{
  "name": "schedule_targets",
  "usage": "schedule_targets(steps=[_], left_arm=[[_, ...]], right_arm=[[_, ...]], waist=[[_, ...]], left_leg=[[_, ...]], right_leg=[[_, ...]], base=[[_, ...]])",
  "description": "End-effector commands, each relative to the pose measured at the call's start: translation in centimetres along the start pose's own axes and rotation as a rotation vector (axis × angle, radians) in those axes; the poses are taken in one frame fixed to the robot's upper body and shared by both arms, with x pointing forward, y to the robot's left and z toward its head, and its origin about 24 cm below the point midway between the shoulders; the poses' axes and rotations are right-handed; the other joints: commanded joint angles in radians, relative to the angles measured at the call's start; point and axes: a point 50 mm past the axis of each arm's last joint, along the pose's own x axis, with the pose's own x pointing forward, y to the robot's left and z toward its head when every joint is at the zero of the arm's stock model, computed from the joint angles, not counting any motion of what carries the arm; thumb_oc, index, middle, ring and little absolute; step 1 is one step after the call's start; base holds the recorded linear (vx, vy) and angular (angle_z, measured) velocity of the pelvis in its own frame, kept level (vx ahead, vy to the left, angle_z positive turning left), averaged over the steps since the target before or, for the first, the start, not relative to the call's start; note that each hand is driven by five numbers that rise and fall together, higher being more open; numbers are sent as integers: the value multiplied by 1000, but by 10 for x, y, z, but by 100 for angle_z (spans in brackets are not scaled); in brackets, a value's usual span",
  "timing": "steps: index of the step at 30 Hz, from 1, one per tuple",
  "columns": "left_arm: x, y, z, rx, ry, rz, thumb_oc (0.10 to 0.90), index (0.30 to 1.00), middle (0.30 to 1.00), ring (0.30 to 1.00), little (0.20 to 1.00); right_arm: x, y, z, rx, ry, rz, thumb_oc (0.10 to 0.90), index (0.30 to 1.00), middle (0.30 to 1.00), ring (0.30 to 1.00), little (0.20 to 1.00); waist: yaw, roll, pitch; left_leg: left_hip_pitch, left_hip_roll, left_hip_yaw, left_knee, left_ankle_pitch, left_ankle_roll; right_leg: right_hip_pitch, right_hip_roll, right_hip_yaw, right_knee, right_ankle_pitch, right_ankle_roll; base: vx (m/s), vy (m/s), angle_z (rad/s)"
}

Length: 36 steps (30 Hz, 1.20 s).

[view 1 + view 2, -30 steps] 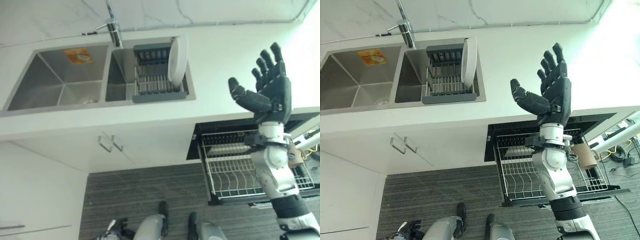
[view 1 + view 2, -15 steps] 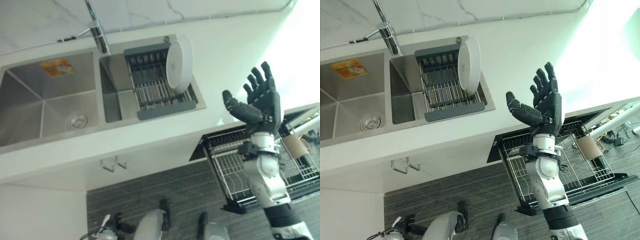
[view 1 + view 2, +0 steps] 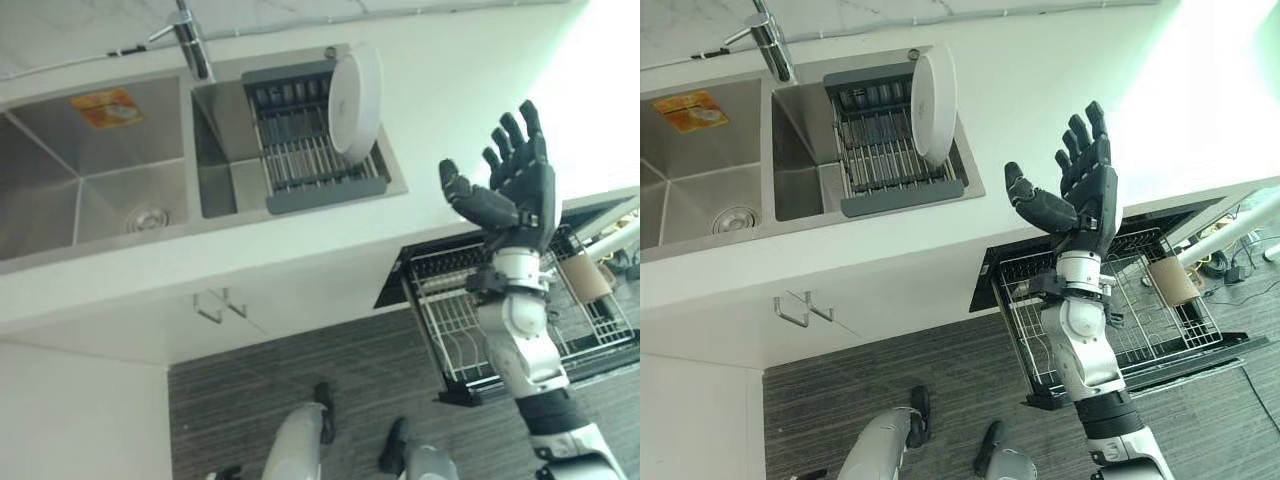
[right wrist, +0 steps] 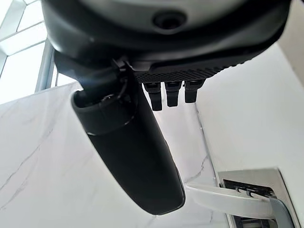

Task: Place the dishes in the dishwasher.

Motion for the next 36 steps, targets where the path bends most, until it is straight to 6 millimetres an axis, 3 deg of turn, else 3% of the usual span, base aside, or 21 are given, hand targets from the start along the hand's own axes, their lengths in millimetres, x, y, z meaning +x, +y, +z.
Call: schedule_targets(steps=[1, 5, 11, 24, 25, 26, 36], left_arm=[[2, 21, -2, 93, -17, 46, 800, 900, 900, 900, 900], [3, 18, 14, 87, -71, 33, 800, 900, 900, 900, 900], [3, 16, 23, 115, -102, 30, 800, 900, 900, 900, 900], [3, 19, 26, 168, -114, 42, 800, 900, 900, 900, 900], [1, 23, 40, 453, -260, 135, 800, 900, 900, 900, 900], [1, 23, 41, 494, -285, 142, 800, 900, 900, 900, 900], [-1, 25, 60, 595, -374, 178, 800, 900, 900, 900, 900]], right_arm=[[18, 20, 50, 93, -233, 92, 800, 900, 900, 900, 900], [26, 27, 47, 159, -203, 70, 800, 900, 900, 900, 900], [33, 34, 46, 165, -200, 73, 800, 900, 900, 900, 900], [44, 52, 46, 233, -160, 91, 800, 900, 900, 900, 900], [47, 58, 44, 215, -158, 101, 800, 900, 900, 900, 900], [49, 59, 43, 210, -157, 106, 800, 900, 900, 900, 900], [68, 57, 43, 156, -142, 80, 800, 900, 900, 900, 900]], waist=[[1, -3, -64], [7, -6, -60], [18, -6, -53], [29, 5, -33], [34, 10, -25], [35, 11, -22], [47, 29, -10]], left_leg=[[86, 2, -50, -60, -89, -61], [90, -4, -64, -60, -93, -60], [88, -9, -78, -60, -92, -59], [96, -21, -89, -60, -95, -53], [92, -26, -93, -60, -93, -53], [90, -27, -93, -60, -92, -53], [93, -37, -102, -60, -94, -53]], right_leg=[[-13, -13, 49, 18, -28, 65], [-23, -19, 59, 18, -20, 70], [-29, -22, 63, 18, -13, 73], [-33, -36, 68, 18, 2, 77], [-39, -40, 71, 18, 8, 77], [-42, -41, 75, 18, 11, 77], [-37, -52, 74, 18, 18, 72]], base=[[58, -30, 1], [55, -34, 1], [12, -12, 0], [25, 2, 2], [-1, 4, 10], [-3, 16, 8], [22, 19, 5]])
